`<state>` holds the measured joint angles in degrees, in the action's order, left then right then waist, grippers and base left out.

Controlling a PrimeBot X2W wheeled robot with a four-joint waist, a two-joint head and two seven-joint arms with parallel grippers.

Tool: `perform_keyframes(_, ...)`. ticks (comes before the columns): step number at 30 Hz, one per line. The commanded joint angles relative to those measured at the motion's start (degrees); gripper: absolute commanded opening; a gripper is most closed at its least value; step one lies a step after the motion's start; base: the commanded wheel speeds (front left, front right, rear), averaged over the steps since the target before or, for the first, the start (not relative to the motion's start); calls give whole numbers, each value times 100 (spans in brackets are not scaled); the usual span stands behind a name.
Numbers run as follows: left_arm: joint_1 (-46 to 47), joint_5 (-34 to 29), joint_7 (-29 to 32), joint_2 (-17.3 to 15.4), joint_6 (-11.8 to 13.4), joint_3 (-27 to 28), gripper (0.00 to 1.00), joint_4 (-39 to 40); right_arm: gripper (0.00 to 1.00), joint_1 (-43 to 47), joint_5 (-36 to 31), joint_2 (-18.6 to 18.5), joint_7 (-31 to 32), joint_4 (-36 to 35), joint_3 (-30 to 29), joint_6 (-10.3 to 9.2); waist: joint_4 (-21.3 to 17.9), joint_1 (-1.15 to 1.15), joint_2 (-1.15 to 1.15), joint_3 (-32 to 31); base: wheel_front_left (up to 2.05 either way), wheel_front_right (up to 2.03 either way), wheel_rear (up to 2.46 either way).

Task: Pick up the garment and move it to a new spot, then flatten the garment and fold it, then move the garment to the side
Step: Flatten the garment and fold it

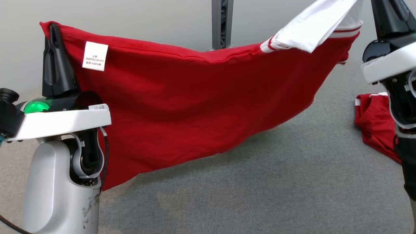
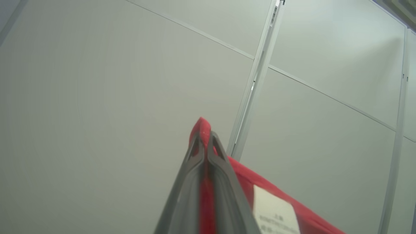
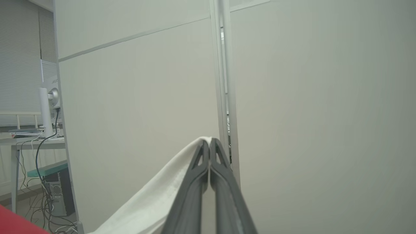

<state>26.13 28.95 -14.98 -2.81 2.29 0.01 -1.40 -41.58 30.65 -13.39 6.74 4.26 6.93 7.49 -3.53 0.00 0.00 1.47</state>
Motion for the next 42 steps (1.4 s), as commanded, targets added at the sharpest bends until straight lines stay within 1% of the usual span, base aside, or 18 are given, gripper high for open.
perform_keyframes(1,81,37,-12,-20,37,-7,0,43,0,-105,-70,-36,29,-38,11,2,-8,0,0,-29,0,0,0)
perform_keyframes(8,4,39,-12,-19,149,-84,0,230,0,-378,-163,-84,278,-209,12,2,17,0,0,-89,0,0,0)
perform_keyframes(11,-61,78,-9,-19,220,-196,0,118,0,-445,-188,-71,451,-310,14,2,28,0,0,-14,0,0,0)
perform_keyframes(13,14,82,117,-25,237,-256,0,-6,0,-511,-202,-73,499,-316,-6,2,24,0,0,77,0,0,0)
perform_keyframes(18,612,88,402,-119,210,-340,0,-263,0,-951,-142,-34,565,-177,-110,2,22,0,0,593,0,0,0)
perform_keyframes(21,1244,57,573,-169,169,-405,0,-474,0,-1461,-151,-39,572,27,-127,2,24,0,0,1042,0,0,0)
perform_keyframes(24,2038,53,633,-208,161,-387,0,-804,0,-2084,-144,34,575,355,-137,2,35,0,0,1504,0,0,0)
perform_keyframes(28,3198,62,706,-263,104,-387,0,-1507,0,-3071,-226,114,393,976,-12,2,-10,0,0,2047,0,0,0)
perform_keyframes(30,3711,114,733,-312,-24,-404,0,-1916,0,-3523,-208,224,296,1470,-26,2,-39,0,0,2228,0,0,0)
perform_keyframes(31,3953,90,714,-370,-67,-405,0,-2120,0,-3770,-234,273,264,1740,5,3,-67,0,0,2289,0,0,0)
perform_keyframes(33,4463,115,672,-380,-143,-389,0,-2475,0,-4339,-345,315,109,2179,65,3,-101,0,0,2435,0,0,0)
perform_keyframes(34,4463,115,672,-380,-143,-389,0,-2475,0,-4339,-345,315,109,2179,65,3,-101,0,0,2435,0,0,0)
perform_keyframes(35,4898,134,553,-396,-189,-360,0,-2825,0,-4771,-467,316,-131,2665,129,3,-126,0,0,2544,0,0,0)
perform_keyframes(36,4898,134,553,-396,-189,-360,0,-2825,0,-4771,-467,316,-131,2665,129,3,-126,0,0,2544,0,0,0)
perform_keyframes(37,5077,152,470,-397,-215,-327,0,-3020,0,-4953,-522,334,-284,2938,143,2,-138,0,0,2574,0,0,0)
perform_keyframes(42,5920,51,86,-326,-364,-314,0,-3632,0,-5836,-949,330,-1315,3901,260,3,-144,0,0,2779,0,0,0)
